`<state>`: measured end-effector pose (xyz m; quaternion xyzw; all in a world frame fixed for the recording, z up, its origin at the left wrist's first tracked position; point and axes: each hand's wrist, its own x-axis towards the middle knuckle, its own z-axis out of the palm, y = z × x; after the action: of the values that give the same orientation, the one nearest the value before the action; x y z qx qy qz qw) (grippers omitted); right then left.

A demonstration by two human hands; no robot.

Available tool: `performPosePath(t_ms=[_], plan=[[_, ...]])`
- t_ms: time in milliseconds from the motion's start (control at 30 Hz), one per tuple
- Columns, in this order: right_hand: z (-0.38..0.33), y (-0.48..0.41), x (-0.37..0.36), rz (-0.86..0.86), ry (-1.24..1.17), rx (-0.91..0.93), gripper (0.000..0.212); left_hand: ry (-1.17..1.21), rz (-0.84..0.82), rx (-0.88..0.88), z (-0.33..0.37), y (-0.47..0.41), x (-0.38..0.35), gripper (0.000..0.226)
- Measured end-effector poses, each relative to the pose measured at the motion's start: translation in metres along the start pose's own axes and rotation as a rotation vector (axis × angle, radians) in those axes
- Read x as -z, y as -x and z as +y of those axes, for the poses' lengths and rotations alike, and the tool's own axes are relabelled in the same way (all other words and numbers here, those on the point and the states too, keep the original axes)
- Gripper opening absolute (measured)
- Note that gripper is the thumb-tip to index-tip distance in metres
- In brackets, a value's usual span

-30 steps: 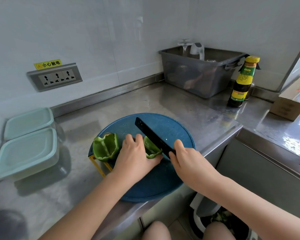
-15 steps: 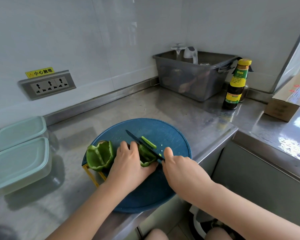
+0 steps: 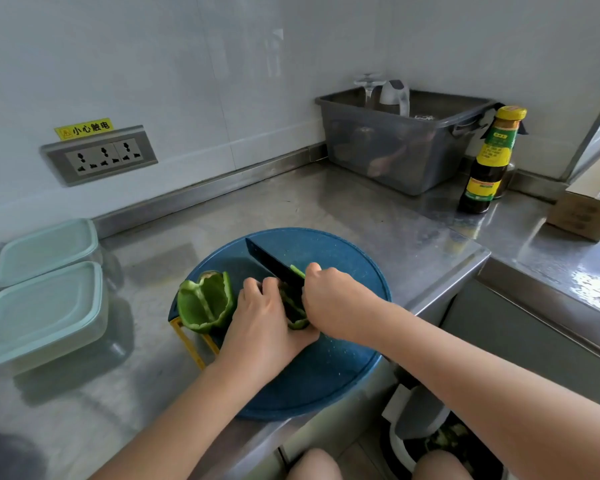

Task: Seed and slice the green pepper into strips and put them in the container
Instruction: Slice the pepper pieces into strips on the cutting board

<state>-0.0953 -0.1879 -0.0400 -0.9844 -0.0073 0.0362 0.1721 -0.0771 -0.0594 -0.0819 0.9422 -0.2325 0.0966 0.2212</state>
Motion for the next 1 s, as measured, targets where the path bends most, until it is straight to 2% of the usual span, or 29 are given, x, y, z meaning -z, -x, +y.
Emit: performPosePath(t_ms=[67, 100, 167, 200, 400, 533, 667, 1000], plan=[[0.0, -0.003, 0.003, -0.014, -0.077, -0.077, 0.009, 0.003, 0.051, 0.015, 0.002, 0.004, 0.0, 0.072], [0.003, -0.002, 0.003, 0.011, -0.179, -0.127, 0.018, -0.001, 0.075, 0.018, 0.002, 0.005, -0.001, 0.073], [0.009, 0.006, 0.004, -0.016, -0.218, -0.134, 0.036, -0.002, 0.101, 0.009, 0.003, 0.004, -0.001, 0.075], [0.015, 0.012, 0.005, -0.001, -0.199, -0.122, 0.037, -0.003, 0.103, 0.006, 0.003, 0.003, -0.002, 0.075], [0.016, 0.064, 0.004, 0.127, -0.116, -0.08, 0.028, -0.018, 0.157, -0.007, 0.002, 0.003, -0.005, 0.073], [0.012, 0.068, -0.004, 0.105, -0.061, -0.057, 0.029, -0.021, 0.164, -0.015, 0.002, 0.002, -0.006, 0.072], [0.012, 0.066, -0.007, 0.154, -0.008, -0.043, 0.026, -0.019, 0.172, -0.009, 0.002, 0.003, -0.005, 0.071], [0.02, 0.061, -0.011, 0.182, -0.019, -0.019, 0.025, 0.002, 0.111, -0.008, 0.004, 0.003, -0.002, 0.075]])
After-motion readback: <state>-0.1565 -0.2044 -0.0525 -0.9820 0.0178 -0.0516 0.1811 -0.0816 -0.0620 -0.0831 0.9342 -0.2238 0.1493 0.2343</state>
